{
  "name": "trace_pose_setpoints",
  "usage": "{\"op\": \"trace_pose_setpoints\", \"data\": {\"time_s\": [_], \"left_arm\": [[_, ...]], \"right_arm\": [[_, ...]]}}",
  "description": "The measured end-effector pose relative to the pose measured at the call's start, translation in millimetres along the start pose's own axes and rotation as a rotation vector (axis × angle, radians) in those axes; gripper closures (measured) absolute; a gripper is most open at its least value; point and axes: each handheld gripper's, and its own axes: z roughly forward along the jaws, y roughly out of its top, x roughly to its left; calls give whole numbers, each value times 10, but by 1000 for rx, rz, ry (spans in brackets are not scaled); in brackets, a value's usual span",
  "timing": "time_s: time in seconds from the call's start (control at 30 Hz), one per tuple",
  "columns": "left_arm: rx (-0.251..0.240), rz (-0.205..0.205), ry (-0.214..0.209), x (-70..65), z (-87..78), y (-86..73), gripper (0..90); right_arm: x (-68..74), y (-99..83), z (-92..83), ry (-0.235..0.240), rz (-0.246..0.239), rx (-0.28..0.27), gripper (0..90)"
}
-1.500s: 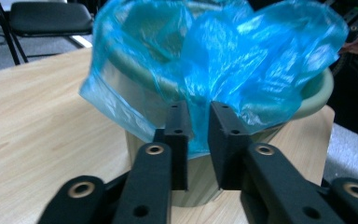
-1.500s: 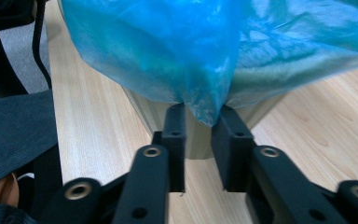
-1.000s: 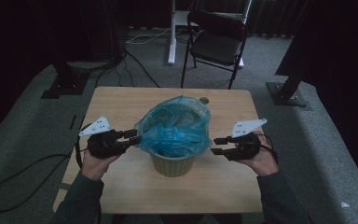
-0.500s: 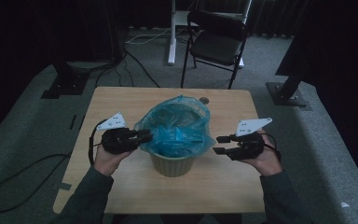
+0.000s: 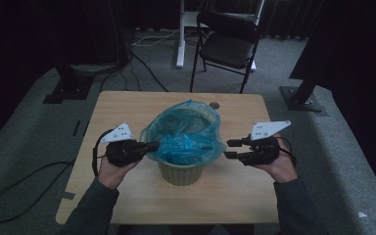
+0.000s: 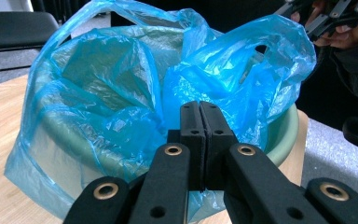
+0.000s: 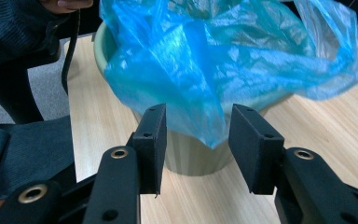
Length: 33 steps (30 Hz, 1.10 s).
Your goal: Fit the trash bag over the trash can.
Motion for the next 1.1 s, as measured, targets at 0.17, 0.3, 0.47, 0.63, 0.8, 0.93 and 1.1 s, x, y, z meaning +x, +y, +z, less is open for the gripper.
{"op": "trace_pose_setpoints", "data": {"time_s": [0.17,0.3,0.47,0.63,0.8,0.93,1.1], "left_arm": [[4,2,-5,-23,12,-18,891],[2,4,-10,-45,4,-25,892],[-5,3,-16,-72,-24,-38,893],[-6,10,-25,-127,-73,-84,894],[-4,8,-36,-166,-129,-172,894],[0,19,-66,-201,-107,-267,894],[14,22,-95,-215,-59,-365,895]], "right_arm": [[3,84,37,3,-4,-30,527],[9,129,114,11,-6,-24,542],[32,135,215,42,-15,2,746],[65,108,250,56,-24,17,845],[92,15,290,94,-21,30,850],[99,-53,344,116,-19,49,850],[88,-110,401,140,-10,65,860]]}}
